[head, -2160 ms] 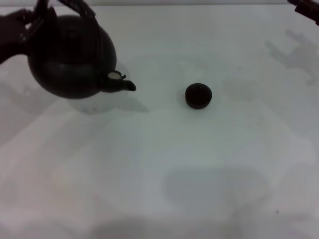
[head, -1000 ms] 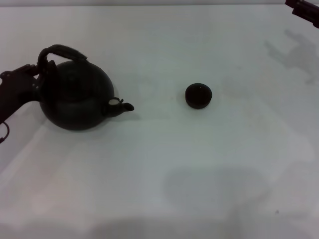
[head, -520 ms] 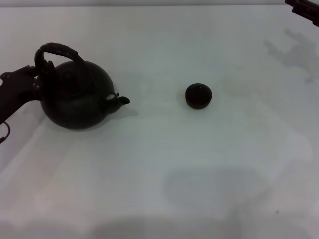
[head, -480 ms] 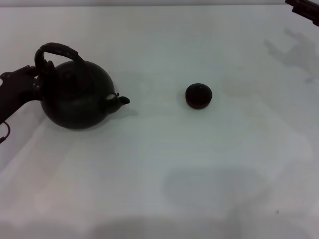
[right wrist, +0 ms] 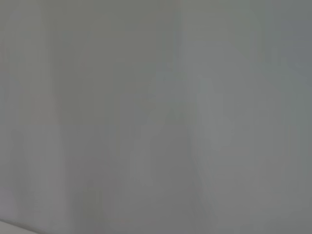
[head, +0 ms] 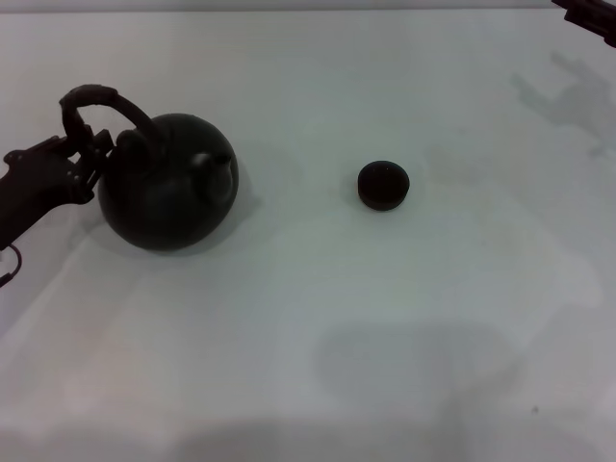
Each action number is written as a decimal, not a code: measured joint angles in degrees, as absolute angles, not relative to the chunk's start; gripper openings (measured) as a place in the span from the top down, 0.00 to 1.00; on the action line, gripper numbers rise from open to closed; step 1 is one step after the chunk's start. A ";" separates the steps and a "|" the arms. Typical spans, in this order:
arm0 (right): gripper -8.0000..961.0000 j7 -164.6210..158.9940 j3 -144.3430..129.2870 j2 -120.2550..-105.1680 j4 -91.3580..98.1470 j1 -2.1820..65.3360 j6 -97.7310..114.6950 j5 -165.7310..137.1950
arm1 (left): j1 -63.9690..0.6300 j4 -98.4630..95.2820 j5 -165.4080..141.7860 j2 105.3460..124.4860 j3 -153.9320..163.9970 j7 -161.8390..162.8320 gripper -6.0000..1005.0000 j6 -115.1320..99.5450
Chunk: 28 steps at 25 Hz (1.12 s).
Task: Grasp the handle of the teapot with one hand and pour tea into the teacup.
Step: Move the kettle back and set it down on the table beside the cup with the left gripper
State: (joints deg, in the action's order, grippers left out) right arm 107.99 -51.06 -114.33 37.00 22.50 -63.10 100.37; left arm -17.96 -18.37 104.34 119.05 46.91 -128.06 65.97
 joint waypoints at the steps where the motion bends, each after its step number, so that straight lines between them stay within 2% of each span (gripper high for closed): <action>1: 0.15 107.99 -51.06 -114.29 37.00 22.50 -63.10 100.36 | -17.96 -18.37 104.34 119.04 46.91 -128.06 0.81 66.08; 9: 0.15 108.07 -51.07 -114.07 36.98 22.79 -62.41 99.74 | -18.08 -18.70 104.34 119.09 46.94 -127.99 0.70 68.23; 28: 0.15 107.88 -50.91 -114.35 36.91 23.03 -62.55 99.13 | -17.64 -19.69 105.29 118.91 46.80 -127.16 0.55 70.50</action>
State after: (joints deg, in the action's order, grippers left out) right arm 107.88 -50.91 -114.35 36.91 23.03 -62.55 99.13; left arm -17.64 -19.69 105.29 118.91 46.80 -127.16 70.50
